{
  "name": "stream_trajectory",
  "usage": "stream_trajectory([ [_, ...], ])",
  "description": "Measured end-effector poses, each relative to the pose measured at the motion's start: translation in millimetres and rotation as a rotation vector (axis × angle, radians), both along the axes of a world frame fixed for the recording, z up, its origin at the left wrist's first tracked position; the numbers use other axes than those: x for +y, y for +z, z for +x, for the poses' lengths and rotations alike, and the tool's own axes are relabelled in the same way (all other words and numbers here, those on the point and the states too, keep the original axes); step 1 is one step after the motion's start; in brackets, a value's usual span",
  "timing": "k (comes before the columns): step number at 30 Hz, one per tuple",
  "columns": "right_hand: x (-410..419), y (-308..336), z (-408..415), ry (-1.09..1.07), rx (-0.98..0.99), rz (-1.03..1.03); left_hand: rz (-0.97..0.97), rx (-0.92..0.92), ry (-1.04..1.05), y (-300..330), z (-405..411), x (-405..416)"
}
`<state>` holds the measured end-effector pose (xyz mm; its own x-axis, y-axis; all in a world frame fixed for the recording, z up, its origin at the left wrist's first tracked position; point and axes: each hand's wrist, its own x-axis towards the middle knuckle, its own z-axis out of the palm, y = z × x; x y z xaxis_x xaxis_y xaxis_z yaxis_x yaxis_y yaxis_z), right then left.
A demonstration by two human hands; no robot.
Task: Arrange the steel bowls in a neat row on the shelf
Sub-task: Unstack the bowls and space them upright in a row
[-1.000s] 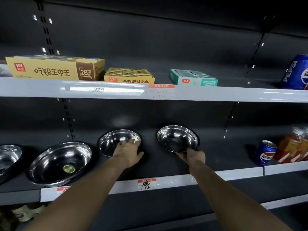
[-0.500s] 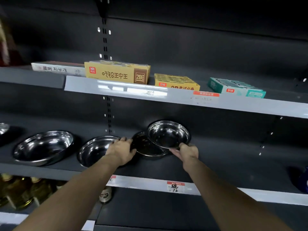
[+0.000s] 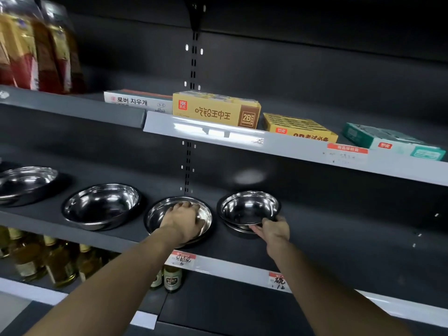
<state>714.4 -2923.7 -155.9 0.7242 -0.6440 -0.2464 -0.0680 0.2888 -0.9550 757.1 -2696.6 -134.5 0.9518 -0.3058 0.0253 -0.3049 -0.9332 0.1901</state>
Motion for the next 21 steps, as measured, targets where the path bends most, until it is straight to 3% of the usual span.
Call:
stream_trajectory([
  [10,-16,-13,-5,0.006,0.186,-0.203,0.027,0.013,-0.058,-8,6,-11],
  [21,-16,-34,-5,0.146,0.321,-0.062,0.008,-0.003,-0.1,-13,14,-16],
])
